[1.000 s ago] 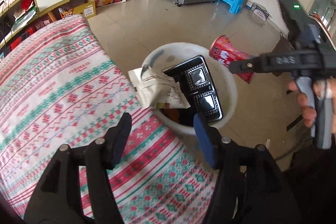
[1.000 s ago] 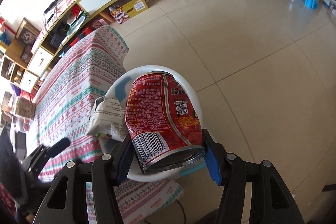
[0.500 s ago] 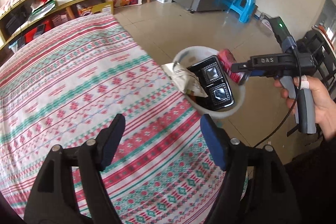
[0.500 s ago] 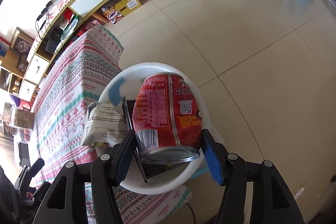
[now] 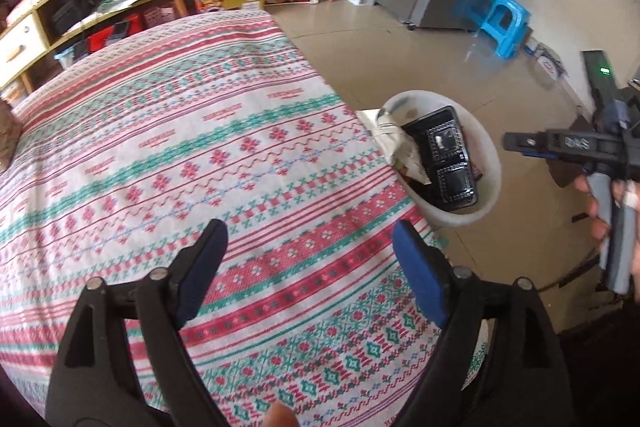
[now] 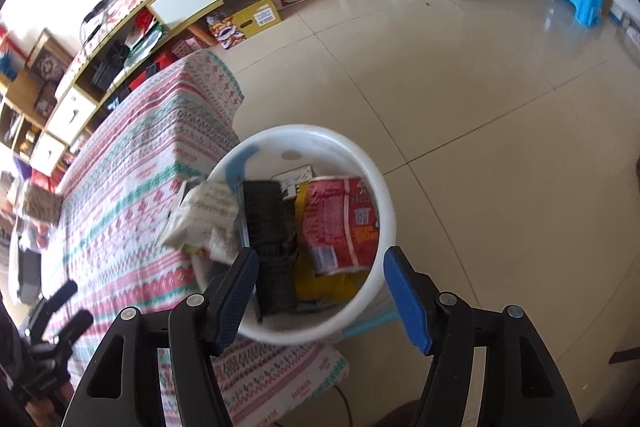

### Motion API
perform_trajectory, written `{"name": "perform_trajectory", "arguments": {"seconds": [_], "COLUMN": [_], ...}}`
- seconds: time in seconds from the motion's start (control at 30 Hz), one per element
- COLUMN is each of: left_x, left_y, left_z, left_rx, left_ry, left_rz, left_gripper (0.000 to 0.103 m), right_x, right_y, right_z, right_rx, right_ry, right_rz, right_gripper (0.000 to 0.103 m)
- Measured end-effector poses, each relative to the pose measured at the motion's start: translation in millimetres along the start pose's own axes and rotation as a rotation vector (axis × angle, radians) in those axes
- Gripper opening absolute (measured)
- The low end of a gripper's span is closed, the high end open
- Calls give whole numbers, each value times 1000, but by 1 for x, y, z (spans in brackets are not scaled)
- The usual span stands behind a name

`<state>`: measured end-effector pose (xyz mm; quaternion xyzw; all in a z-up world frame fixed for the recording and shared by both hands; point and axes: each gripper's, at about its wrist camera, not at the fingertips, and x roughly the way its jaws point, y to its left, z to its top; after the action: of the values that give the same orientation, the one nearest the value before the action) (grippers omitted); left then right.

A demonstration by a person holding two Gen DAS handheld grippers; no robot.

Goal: Collect trash

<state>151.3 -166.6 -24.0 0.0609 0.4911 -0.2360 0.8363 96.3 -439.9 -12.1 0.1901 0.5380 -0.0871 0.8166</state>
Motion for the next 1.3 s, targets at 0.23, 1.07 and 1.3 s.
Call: {"name": "perform_trajectory", "arguments": {"seconds": [0.23, 1.07, 1.3], "left_x": [-22, -109, -104], "left_y": [-3, 7, 5], "left_z": [-15, -64, -67], "left_rx": [-3, -121, -123], "left_ry": [-16, -252, -238], "left_rz": [94, 336, 330], "left_gripper": [98, 102, 102], "right_x": [-38, -87, -87], "right_y": [32, 131, 133], "right_z": [-29, -130, -127], "right_rx": [-98, -359, -347], "right_ry": [-75, -401, -422], "right_rz": [-23, -145, -132], "right_gripper": [78, 87, 87]}}
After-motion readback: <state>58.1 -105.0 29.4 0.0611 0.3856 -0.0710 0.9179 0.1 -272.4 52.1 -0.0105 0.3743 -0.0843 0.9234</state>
